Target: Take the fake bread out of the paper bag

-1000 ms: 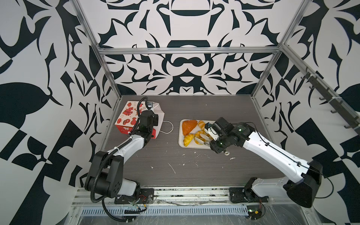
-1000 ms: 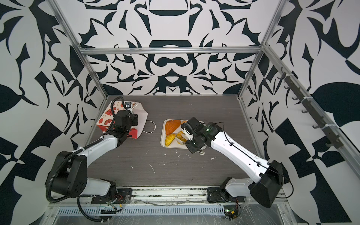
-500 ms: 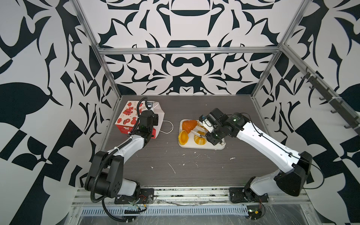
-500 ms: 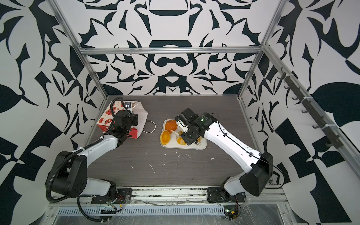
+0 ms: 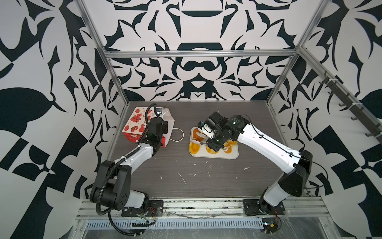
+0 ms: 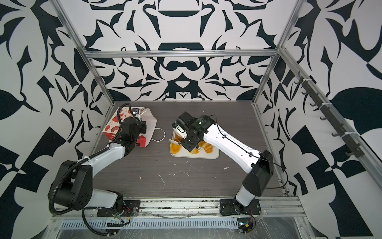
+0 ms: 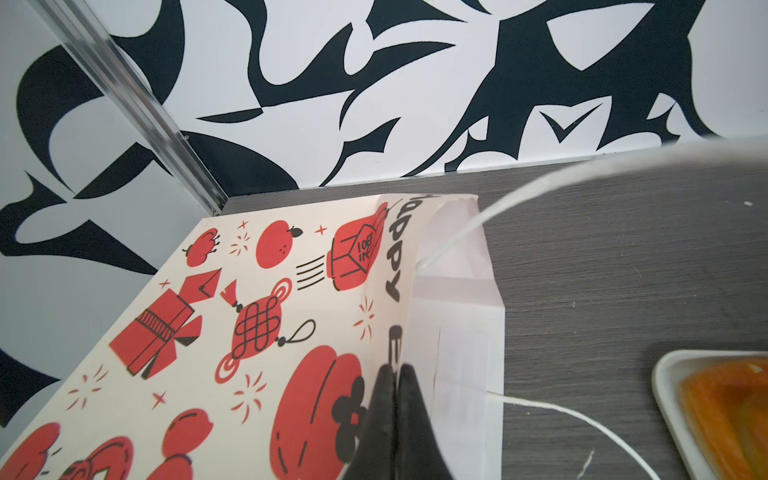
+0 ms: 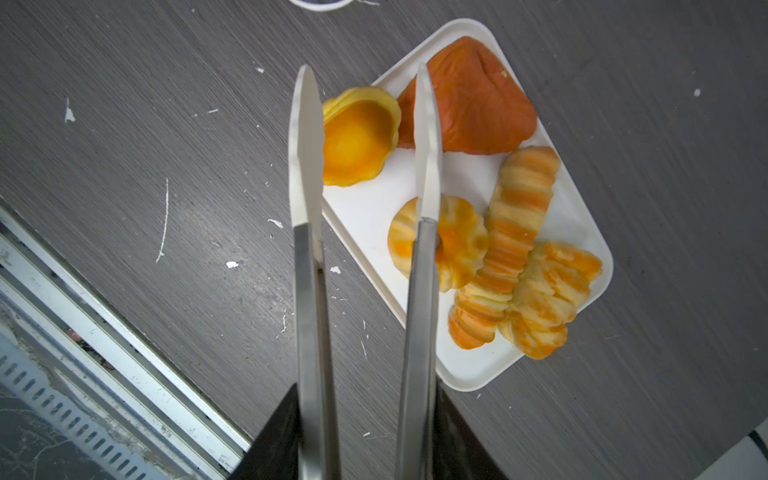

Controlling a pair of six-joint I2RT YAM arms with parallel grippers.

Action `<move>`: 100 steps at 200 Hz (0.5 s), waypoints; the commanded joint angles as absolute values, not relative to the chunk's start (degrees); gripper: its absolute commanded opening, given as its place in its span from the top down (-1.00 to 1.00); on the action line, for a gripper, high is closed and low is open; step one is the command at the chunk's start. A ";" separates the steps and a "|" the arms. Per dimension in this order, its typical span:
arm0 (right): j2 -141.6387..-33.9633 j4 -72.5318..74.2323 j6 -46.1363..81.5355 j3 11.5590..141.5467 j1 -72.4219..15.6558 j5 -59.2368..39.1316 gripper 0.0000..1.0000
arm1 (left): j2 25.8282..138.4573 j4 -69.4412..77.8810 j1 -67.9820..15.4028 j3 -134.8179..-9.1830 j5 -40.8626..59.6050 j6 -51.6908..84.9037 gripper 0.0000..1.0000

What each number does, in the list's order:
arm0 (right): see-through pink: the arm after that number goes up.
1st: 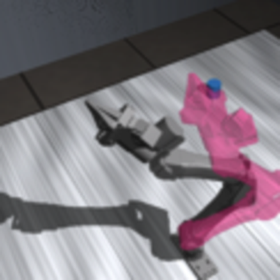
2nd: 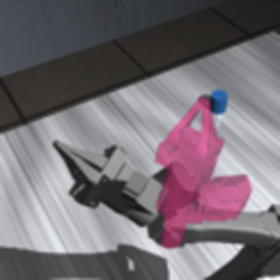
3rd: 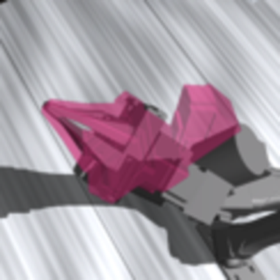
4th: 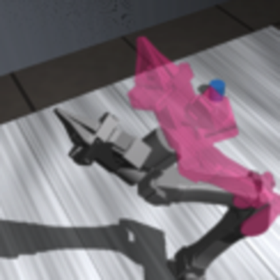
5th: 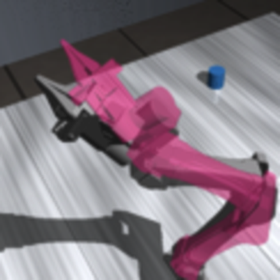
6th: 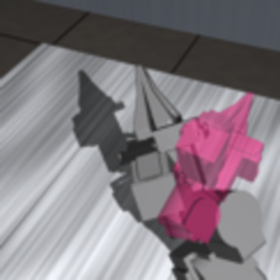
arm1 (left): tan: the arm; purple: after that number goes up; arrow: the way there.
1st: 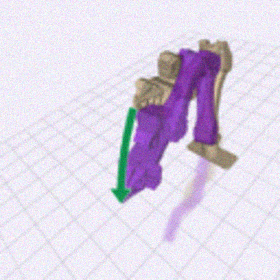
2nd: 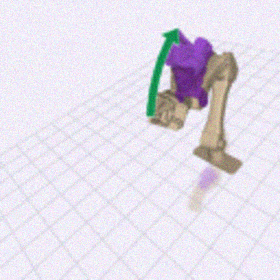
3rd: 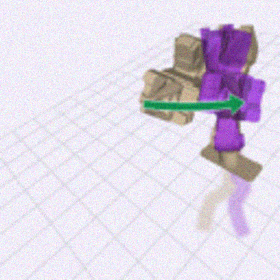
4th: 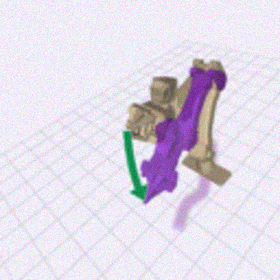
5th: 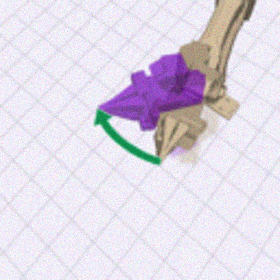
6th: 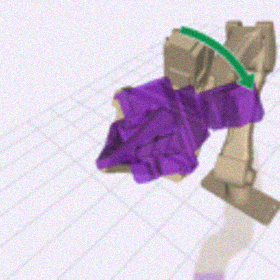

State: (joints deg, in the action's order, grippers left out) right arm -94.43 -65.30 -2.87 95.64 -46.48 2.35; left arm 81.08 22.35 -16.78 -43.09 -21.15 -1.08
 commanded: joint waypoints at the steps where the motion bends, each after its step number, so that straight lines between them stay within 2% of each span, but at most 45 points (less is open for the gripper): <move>1: -96.30 -69.06 -3.16 100.74 -46.40 3.25 0.02 | 79.51 24.51 -16.44 -41.08 -21.55 -1.04 1.00; 66: -107.77 -76.73 -3.60 116.31 -48.63 5.26 -0.02 | 77.67 26.62 -14.58 -38.65 -20.91 -0.08 1.00; 100: -112.70 -77.63 -3.43 120.38 -49.02 4.57 -0.02 | 77.69 27.03 -14.35 -38.58 -19.28 1.02 1.00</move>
